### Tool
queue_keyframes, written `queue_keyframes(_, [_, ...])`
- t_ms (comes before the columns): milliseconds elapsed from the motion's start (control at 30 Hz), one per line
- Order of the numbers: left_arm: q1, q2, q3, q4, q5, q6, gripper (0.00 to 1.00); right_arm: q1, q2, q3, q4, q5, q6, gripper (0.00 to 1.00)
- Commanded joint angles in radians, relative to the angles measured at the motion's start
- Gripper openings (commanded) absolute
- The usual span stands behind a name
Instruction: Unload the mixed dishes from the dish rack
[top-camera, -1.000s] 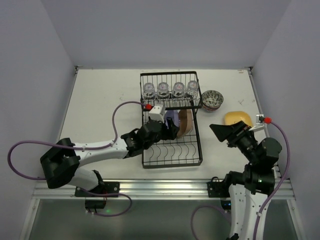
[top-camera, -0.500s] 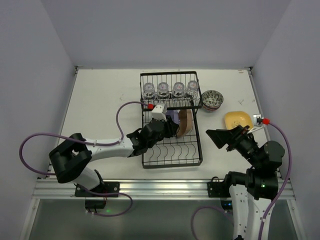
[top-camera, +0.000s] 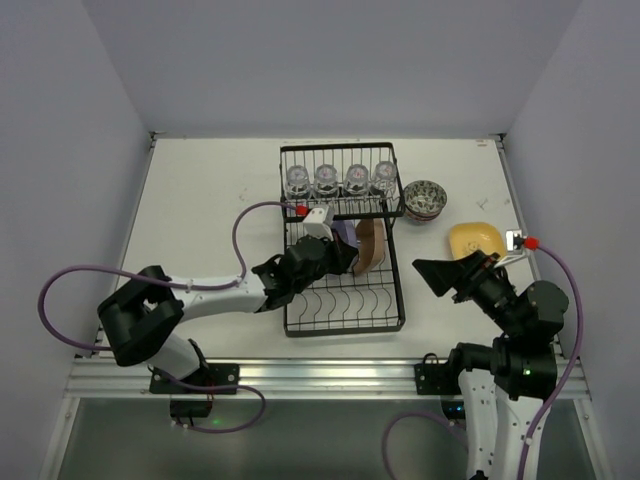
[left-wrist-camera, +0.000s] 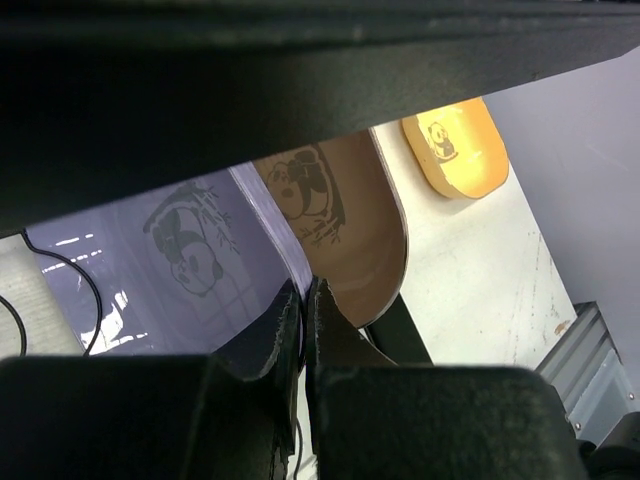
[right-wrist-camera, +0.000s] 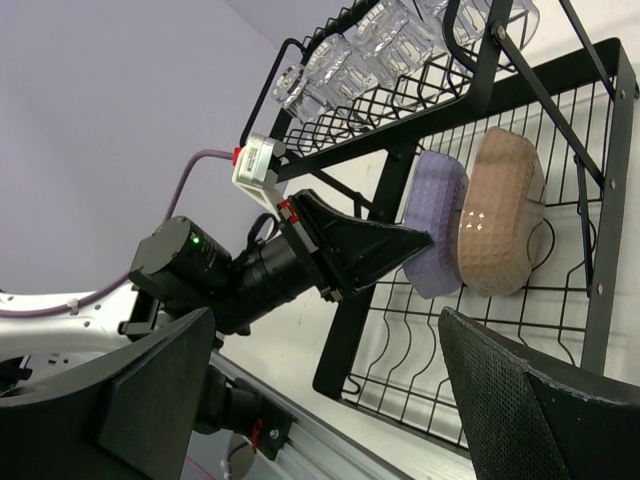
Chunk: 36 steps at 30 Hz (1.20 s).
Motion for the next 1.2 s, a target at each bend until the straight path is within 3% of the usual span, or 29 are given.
queue_keyframes(0, [0.031, -0.054, -0.027, 0.053, -0.005, 0.009, 0.0, 0.004, -0.002, 0.044, -0.018, 0.007, -0.008, 0.94])
queue_keyframes(300, [0.081, -0.08, -0.17, 0.375, 0.174, 0.013, 0.0, 0.004, -0.002, 0.047, -0.024, 0.017, -0.01, 0.94])
queue_keyframes(567, [0.095, -0.044, -0.172, 0.458, 0.24, 0.013, 0.0, 0.002, 0.003, 0.059, -0.029, 0.017, -0.017, 0.94])
queue_keyframes(900, [0.116, -0.013, -0.273, 0.776, 0.329, -0.016, 0.0, 0.008, 0.001, 0.065, -0.029, 0.013, -0.022, 0.94])
queue_keyframes(1033, [0.118, -0.023, -0.285, 0.799, 0.341, -0.033, 0.0, 0.011, 0.003, 0.068, -0.033, 0.013, -0.027, 0.94])
queue_keyframes(1167, [0.117, -0.089, -0.264, 0.68, 0.331, -0.008, 0.0, 0.013, 0.004, 0.065, -0.024, 0.009, -0.019, 0.94])
